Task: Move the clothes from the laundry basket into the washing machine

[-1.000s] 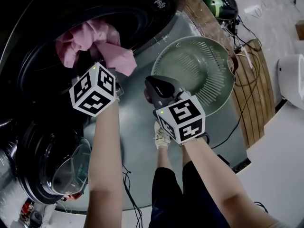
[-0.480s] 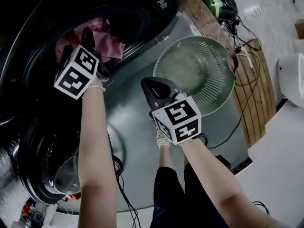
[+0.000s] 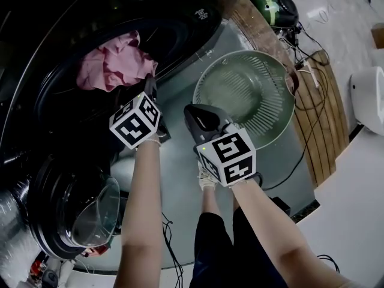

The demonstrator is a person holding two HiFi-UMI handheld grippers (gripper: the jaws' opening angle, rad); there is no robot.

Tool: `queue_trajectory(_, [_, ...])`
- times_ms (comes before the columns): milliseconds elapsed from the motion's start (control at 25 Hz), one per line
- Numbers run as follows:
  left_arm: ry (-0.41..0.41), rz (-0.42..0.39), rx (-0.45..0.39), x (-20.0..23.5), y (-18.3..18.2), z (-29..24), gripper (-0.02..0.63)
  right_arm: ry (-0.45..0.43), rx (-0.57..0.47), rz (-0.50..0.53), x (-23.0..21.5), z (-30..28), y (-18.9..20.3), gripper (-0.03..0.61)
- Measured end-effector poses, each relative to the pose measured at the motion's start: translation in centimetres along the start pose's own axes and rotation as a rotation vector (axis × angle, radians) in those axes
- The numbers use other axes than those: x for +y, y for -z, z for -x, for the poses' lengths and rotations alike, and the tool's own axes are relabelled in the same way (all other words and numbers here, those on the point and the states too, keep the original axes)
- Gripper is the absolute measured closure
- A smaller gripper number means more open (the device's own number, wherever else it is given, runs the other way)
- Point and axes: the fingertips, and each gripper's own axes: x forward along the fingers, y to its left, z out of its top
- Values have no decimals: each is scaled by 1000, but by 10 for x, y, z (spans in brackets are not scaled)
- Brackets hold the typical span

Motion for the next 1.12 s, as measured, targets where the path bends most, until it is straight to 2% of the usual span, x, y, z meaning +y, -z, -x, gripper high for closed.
queue_trajectory(120, [-22,-2,36,7,3,-18,256,7,-5,0,-3,-2,0,552])
queue_trajectory(160, [-33,-15,46,11,1,-23,295,12,-9,0,-5,-2,-1,552])
queue_trajectory(240, [-54,-52,67,19,-4,-31,563,23,-16,-4,-10,-3,-2,552])
queue_trajectory(360, [-52,-88,25,23,-26,-32,566,32,-22,-18,-15,-4,-4,552])
queue_trajectory(640, [-121,-228,-304,28,-115,-30,568,21,-39,-13,-14,-14,-15,551])
queue_trajectory(720, [-140,-239,-349,31,-133,-30,568,14,-44,-10,-12,-17,-17,551])
queue_trajectory(800, [-126,-232,-314,32,-135,-40,569,5,-42,-8,-10,-20,-16,552])
queue_trajectory(840, [-108,-221,-274,31,-130,-46,547,2,-41,-8,-9,-21,-15,552])
queue_trajectory(920, [-69,-187,-203,29,-118,-54,414,-1,-44,-7,-6,-22,-16,552])
queue_trajectory(960, [-54,-170,-178,28,-112,-55,371,-1,-47,-5,-5,-21,-18,552])
queue_trajectory(1120, [-32,-126,-144,19,-93,-52,313,2,-55,2,-6,-20,-22,551])
